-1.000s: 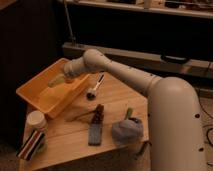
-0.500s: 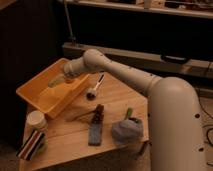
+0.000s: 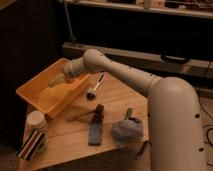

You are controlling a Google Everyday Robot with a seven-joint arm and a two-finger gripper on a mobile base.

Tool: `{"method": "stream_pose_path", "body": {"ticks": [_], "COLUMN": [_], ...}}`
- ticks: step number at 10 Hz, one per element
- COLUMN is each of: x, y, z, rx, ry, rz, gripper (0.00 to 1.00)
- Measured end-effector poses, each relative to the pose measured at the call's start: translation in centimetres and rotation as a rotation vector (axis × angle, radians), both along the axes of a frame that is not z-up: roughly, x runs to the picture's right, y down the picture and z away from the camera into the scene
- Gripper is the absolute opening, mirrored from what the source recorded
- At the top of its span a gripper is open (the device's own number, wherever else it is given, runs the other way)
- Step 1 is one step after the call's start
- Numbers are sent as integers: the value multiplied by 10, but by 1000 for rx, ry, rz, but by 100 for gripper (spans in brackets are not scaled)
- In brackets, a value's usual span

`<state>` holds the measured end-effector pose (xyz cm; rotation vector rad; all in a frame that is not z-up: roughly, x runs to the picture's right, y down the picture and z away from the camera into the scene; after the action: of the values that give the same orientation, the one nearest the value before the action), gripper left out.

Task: Place sponge in table surface

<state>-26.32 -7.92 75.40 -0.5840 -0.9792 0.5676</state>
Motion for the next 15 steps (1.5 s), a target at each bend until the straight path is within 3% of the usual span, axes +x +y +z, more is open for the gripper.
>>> {"method": "stream_pose_path", "body": {"ticks": [3, 5, 7, 9, 11, 12, 15], "x": [0, 2, 24, 52, 79, 84, 86], "y": [0, -1, -7, -9, -13, -14, -14], "z": [0, -7, -29, -50, -67, -71, -72], "rx": [0, 34, 182, 257, 296, 301, 307], "ry": [0, -21, -58, -48, -14, -7, -10], "rz": [0, -48, -204, -331, -471, -501, -511], "gripper": [80, 80, 80, 80, 80, 80, 80]}}
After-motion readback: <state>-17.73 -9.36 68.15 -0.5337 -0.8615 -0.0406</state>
